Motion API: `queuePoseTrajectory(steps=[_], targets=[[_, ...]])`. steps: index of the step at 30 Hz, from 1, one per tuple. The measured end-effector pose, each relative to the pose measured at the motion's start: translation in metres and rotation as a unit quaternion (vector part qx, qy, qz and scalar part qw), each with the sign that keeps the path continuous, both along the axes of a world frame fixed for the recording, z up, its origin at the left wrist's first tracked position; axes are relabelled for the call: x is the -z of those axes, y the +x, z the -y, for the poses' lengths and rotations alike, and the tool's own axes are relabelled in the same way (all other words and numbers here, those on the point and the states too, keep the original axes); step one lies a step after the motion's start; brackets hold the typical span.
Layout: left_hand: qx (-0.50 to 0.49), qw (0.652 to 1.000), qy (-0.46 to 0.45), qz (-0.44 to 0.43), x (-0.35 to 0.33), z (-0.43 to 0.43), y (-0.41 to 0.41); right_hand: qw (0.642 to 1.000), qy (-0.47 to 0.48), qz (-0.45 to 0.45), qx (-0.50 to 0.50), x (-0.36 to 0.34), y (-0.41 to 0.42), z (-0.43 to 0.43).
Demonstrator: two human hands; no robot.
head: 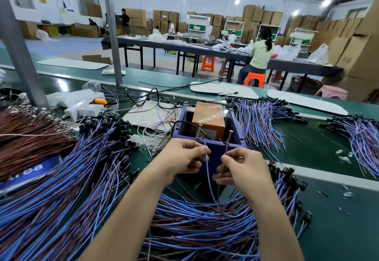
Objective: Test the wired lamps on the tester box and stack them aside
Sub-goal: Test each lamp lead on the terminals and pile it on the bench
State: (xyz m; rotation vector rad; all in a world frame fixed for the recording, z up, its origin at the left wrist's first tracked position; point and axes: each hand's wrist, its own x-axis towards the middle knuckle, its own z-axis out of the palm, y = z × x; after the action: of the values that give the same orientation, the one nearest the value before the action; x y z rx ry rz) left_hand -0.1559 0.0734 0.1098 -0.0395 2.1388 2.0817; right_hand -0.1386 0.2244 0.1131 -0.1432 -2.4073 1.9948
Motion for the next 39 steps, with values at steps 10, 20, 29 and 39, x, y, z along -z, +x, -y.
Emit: queuePoseTrajectory(steps=[10, 20, 29, 39], targets=[[-0.073, 0.997, -0.017, -0.018, 0.007, 0.003, -0.007, 1.000, -0.014, 0.001, 0.026, 0.013, -0.009, -0.005], [-0.078, 0.997, -0.020, -0.019, 0.009, 0.004, -0.009, 0.999, -0.017, -0.006, 0.042, 0.018, -0.013, -0.009], [0.012, 0.997, 0.054, -0.045, -0.007, 0.011, -0.002, 0.988, -0.096, 0.046, -0.115, 0.003, -0.002, -0.002], [-0.093, 0.890, -0.445, 0.037, 0.015, 0.114, -0.014, 0.946, 0.047, 0.029, -0.319, -0.008, 0.011, -0.010]])
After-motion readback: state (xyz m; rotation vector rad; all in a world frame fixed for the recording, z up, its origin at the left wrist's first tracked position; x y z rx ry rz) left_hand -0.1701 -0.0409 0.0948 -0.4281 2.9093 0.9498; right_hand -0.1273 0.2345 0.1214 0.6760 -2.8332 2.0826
